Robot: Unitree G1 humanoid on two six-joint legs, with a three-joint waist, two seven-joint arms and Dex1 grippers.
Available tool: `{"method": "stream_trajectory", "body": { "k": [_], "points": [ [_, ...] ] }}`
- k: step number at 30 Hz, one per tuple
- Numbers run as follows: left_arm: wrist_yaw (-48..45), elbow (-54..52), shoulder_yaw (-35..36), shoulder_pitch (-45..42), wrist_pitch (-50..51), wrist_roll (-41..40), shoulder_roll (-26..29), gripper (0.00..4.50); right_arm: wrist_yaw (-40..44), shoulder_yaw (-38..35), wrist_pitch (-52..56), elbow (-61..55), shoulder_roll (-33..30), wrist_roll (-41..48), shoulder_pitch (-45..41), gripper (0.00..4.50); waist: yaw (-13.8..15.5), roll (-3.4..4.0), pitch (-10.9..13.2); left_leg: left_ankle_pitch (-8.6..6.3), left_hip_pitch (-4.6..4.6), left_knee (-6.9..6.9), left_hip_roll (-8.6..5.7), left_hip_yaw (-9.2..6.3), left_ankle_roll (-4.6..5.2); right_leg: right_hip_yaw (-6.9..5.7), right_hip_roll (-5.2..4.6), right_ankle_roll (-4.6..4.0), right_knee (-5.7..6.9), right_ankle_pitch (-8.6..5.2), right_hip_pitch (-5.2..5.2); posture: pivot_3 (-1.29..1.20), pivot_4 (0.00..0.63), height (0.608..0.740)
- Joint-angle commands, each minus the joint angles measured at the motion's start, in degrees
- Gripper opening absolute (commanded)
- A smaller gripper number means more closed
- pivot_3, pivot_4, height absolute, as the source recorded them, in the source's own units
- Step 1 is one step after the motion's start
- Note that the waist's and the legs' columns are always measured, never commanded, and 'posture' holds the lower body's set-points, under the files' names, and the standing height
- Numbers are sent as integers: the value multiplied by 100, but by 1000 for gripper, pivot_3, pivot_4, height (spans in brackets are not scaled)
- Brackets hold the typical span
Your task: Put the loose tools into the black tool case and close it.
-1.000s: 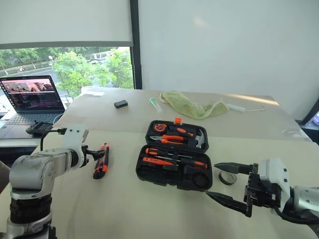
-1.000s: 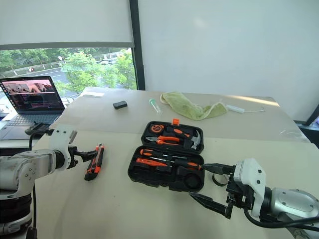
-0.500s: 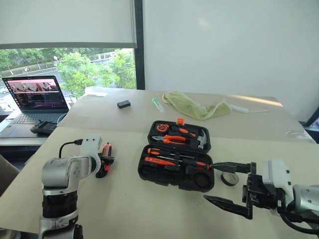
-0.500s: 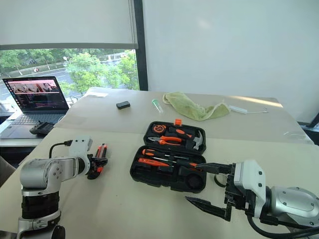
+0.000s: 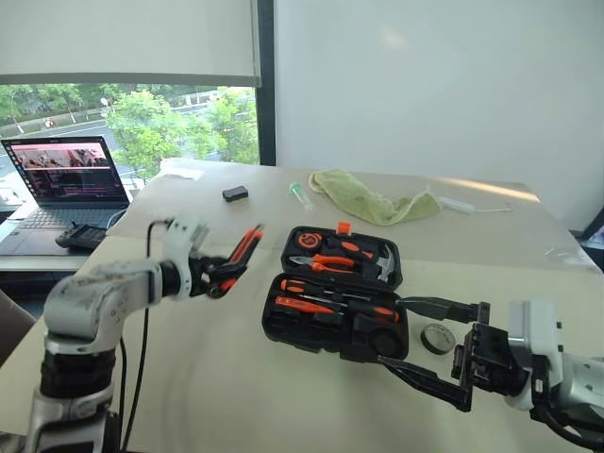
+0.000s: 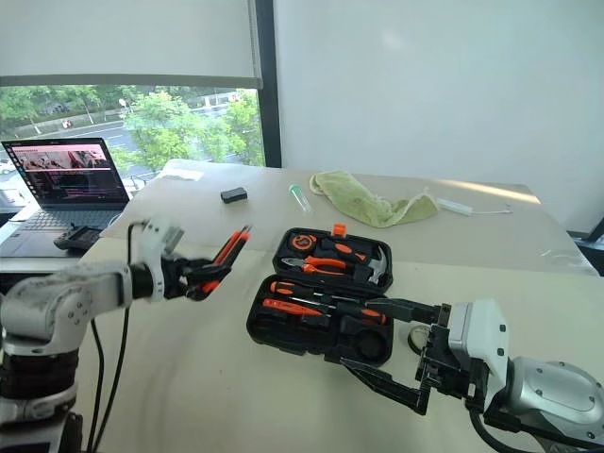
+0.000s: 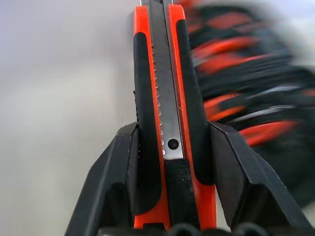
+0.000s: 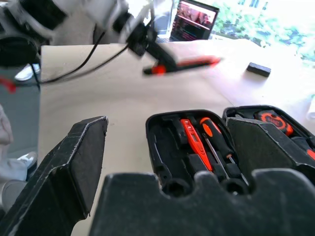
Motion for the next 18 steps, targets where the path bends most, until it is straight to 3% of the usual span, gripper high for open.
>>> {"method": "stream_trajectory", "body": {
  "k": [1, 3, 8, 13, 18],
  "points": [
    [-1714, 348, -1224, -465, -1505, 315, 236, 1621, 9, -360, -45, -294, -33, -138, 433, 4500, 5, 11, 2, -5, 4, -1, 0, 4, 10, -3, 12, -6, -6, -3, 7, 0, 150, 740],
    [-2437, 903, -2049, -871, -2600, 889, 91, 1621, 50, -658, 104, -399, -53, -165, 955, 4500, 24, 14, 2, -24, 6, -2, -2, 11, 45, -5, 24, -19, -19, -11, 15, 0, 150, 740],
    [-3118, 2253, -3056, -1470, -4295, 1968, -303, 1621, 7, -1370, 420, -611, -18, 54, 1895, 4500, -8, 11, 4, -37, 0, 17, 0, 26, 73, 18, 65, -6, -46, 0, 27, 0, 150, 740],
    [-3463, 2944, -3425, -1701, -4885, 2496, -568, 1621, 158, -2105, 448, -744, 203, 108, 2736, 4500, -22, 10, 5, -41, -8, 24, 8, 28, 81, 22, 78, 42, -49, 24, 21, 0, 150, 740],
    [-3453, 3044, -3574, -1712, -4724, 2807, -856, 1621, 234, -2515, 302, -786, 405, 76, 3083, 4500, -2, 11, 4, -43, -11, 27, 9, 27, 84, 21, 77, 49, -50, 23, 19, 0, 150, 740]
  ]
}}
